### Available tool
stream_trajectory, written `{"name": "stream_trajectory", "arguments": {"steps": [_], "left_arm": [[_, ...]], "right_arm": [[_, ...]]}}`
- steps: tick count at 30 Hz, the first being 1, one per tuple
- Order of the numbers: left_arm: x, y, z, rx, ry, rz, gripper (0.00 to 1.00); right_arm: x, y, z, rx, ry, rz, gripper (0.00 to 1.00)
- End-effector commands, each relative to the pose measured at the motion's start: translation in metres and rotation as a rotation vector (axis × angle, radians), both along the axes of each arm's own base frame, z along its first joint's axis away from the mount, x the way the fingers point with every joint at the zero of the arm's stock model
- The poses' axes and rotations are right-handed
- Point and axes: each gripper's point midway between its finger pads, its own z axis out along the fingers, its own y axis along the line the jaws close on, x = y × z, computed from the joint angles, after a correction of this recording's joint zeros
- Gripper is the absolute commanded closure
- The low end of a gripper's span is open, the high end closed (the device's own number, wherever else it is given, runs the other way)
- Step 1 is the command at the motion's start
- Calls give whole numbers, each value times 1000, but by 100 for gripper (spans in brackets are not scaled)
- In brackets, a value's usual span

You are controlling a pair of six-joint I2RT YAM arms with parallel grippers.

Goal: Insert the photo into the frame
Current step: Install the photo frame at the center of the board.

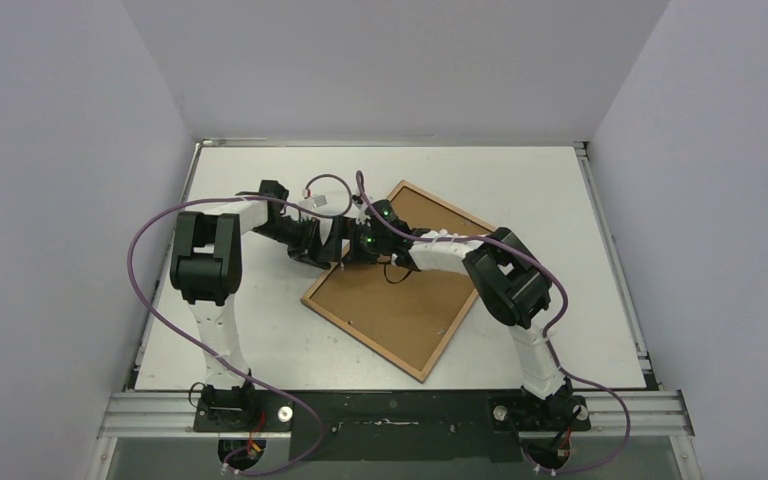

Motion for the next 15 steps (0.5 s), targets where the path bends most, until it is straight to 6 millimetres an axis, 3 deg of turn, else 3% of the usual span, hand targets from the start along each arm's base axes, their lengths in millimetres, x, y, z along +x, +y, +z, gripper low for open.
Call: {"name": "stream_trajectory", "arguments": {"steps": [1,5,12,15], "left_arm": [[1,2,-16,29,-22,-28,92],[2,2,-11,-2,-16,-23,92],[2,7,-15,36,-29,-29,93],[0,7,-16,37,-25,-30,93]], "right_arm": [[-11,12,17,69,-29,43,10],[-15,17,41,117,-68,104,10],[5,-19,38,-18,-113,6,10],[5,-21,33,-26,-104,5,10]]}}
